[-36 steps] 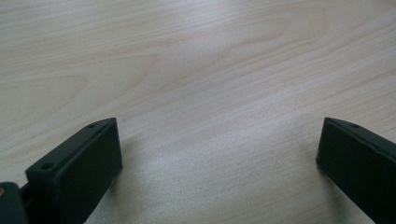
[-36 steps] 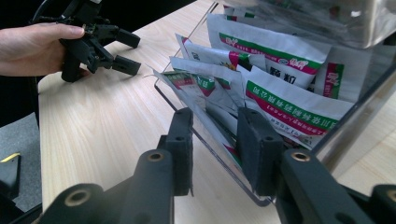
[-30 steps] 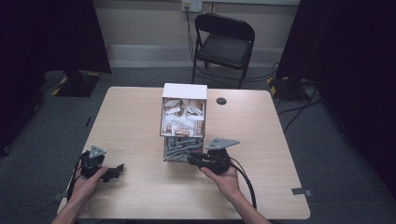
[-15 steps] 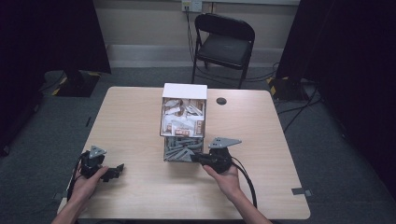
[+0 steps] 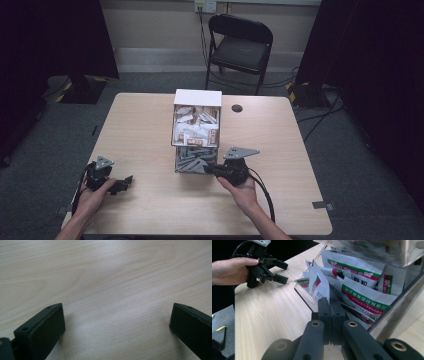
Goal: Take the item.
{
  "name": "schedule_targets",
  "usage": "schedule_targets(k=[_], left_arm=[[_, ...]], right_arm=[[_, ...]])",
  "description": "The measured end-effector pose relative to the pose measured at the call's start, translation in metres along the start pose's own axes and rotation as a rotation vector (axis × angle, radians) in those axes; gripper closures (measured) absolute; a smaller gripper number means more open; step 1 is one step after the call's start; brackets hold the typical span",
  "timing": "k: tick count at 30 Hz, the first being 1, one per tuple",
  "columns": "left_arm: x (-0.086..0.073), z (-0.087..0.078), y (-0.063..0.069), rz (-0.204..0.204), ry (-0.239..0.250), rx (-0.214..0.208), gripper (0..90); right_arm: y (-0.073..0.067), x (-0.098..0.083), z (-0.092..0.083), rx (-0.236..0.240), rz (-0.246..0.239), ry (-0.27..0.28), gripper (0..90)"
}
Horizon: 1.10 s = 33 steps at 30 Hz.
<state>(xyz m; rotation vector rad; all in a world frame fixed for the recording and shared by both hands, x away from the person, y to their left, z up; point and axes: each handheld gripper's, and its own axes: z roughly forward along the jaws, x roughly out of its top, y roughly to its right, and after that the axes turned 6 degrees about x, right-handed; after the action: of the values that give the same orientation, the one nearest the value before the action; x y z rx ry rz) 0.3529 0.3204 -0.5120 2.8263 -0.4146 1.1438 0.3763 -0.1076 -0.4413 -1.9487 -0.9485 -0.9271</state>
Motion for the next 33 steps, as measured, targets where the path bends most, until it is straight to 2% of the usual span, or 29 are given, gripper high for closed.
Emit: schedule_targets(k=[13,23,33], left_arm=[[0.000,0.000,0.000,-0.001,0.001,0.000,0.0],[0.000,0.000,0.000,0.001,0.001,0.001,0.0],[0.000,0.000,0.000,-0.001,0.001,0.000,0.0]], right_arm=[[-0.004,0.005,-0.010,0.011,-0.012,0.033,89.5],[-0.013,0.010,-0.016,0.006,-0.053,0.048,90.0],[-0.014,0.012,-0.026,0.000,-0.045,0.071,90.0]])
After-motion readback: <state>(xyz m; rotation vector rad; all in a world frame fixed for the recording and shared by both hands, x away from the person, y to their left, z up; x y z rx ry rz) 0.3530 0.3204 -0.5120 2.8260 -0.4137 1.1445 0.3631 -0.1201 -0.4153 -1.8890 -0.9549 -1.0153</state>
